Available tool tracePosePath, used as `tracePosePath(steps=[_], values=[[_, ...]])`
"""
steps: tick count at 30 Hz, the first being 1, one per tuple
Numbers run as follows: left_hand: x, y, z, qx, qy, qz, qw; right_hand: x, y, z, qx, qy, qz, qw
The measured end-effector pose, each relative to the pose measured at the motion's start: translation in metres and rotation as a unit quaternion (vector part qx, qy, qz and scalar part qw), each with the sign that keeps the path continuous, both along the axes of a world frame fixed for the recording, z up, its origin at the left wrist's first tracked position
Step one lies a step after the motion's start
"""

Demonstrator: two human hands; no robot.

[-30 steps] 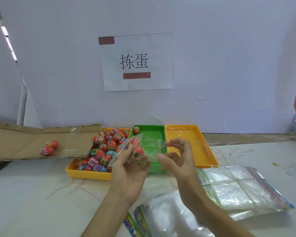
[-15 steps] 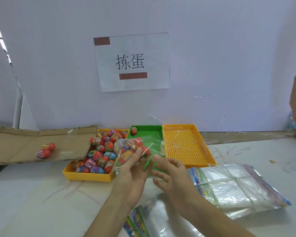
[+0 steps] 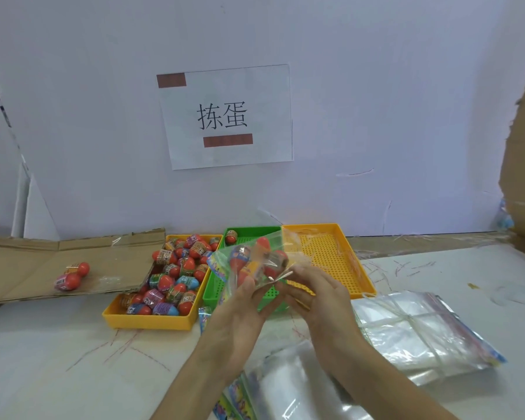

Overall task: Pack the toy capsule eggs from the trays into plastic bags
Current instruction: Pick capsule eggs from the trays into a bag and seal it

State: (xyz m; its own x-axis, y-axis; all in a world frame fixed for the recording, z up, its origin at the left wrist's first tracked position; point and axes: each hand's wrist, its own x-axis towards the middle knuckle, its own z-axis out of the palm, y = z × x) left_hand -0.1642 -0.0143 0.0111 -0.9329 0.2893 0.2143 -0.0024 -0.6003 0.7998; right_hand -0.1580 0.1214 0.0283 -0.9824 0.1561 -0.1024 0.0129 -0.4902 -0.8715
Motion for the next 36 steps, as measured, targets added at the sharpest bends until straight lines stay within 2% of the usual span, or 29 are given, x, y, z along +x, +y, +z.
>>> tracePosePath(steps=[6,10,14,17,20,22,26,29,32,36], values=[[0.005,-0.002,0.002,0.025,0.002,-0.071,0.997,-0.012,0.023,0.010,-0.014,0.020,-0.070,0.997],[0.004,-0.002,0.003,-0.009,-0.001,-0.109,0.994,-0.014,0.035,0.017,-0.005,0.048,-0.081,0.996],[0.002,0.008,0.003,-0.122,-0.019,-0.033,0.992,-0.011,0.035,0.019,0.116,0.103,-0.099,0.983],[-0.001,0.008,-0.001,-0.146,-0.010,0.012,0.989,-0.008,0.028,0.015,0.258,0.159,-0.122,0.945],[-0.002,0.005,-0.007,-0.163,0.020,0.023,0.986,-0.006,0.024,0.013,0.325,0.200,-0.120,0.917],[-0.004,0.004,-0.010,-0.178,0.033,0.040,0.983,-0.006,0.024,0.012,0.337,0.208,-0.112,0.911],[-0.006,0.005,-0.011,-0.204,0.037,0.125,0.970,-0.010,0.027,0.011,0.297,0.202,-0.067,0.931],[-0.005,0.003,-0.009,-0.206,0.048,0.166,0.963,-0.012,0.027,0.009,0.281,0.182,0.016,0.942],[-0.003,0.002,-0.007,-0.200,0.058,0.186,0.960,-0.014,0.025,0.004,0.327,0.163,0.058,0.929],[-0.002,0.003,-0.006,-0.200,0.057,0.193,0.959,-0.012,0.023,0.002,0.358,0.187,0.027,0.914]])
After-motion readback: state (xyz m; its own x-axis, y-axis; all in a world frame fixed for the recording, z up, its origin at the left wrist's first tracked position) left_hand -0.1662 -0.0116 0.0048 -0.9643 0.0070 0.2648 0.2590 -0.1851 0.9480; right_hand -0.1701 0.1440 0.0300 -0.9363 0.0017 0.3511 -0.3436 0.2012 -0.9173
